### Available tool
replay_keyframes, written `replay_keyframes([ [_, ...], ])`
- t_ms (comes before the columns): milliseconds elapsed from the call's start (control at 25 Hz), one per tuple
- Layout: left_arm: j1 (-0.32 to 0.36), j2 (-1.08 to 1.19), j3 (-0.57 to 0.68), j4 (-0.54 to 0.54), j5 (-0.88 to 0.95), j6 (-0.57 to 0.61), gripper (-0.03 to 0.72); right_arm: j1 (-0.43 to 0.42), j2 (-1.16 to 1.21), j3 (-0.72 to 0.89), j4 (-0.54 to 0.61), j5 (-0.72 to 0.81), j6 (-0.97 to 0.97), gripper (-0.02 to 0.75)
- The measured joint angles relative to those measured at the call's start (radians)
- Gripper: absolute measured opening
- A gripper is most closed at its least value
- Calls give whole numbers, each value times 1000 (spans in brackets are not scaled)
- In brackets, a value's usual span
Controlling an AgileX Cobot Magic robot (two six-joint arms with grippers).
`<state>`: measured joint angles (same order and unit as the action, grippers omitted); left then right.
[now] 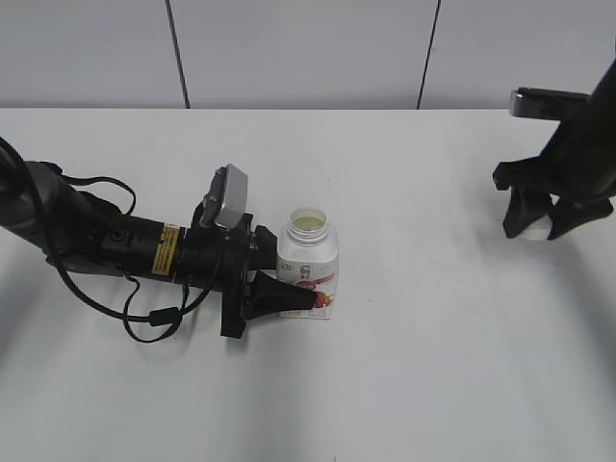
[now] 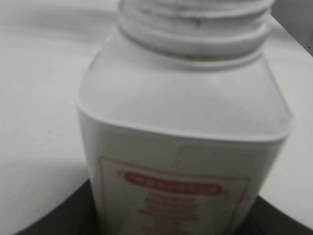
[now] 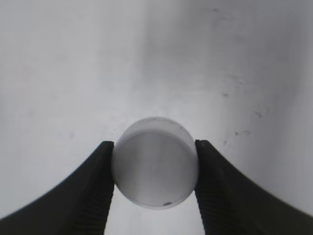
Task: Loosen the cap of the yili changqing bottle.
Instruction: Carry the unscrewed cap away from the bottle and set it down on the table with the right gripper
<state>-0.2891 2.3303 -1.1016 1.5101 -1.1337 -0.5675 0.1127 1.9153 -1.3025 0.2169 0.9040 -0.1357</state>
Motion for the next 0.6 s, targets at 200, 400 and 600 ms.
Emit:
replay_keyframes([
  [200, 0, 0, 0, 1, -1, 0, 373, -69, -4, 131, -3, -127, 1, 396],
  [400, 0, 0, 0, 1, -1, 0, 373, -84, -4, 162, -8, -233, 1, 396],
  [600, 0, 0, 0, 1, -1, 0, 373, -86, 1, 162, -8, -255, 1, 396],
])
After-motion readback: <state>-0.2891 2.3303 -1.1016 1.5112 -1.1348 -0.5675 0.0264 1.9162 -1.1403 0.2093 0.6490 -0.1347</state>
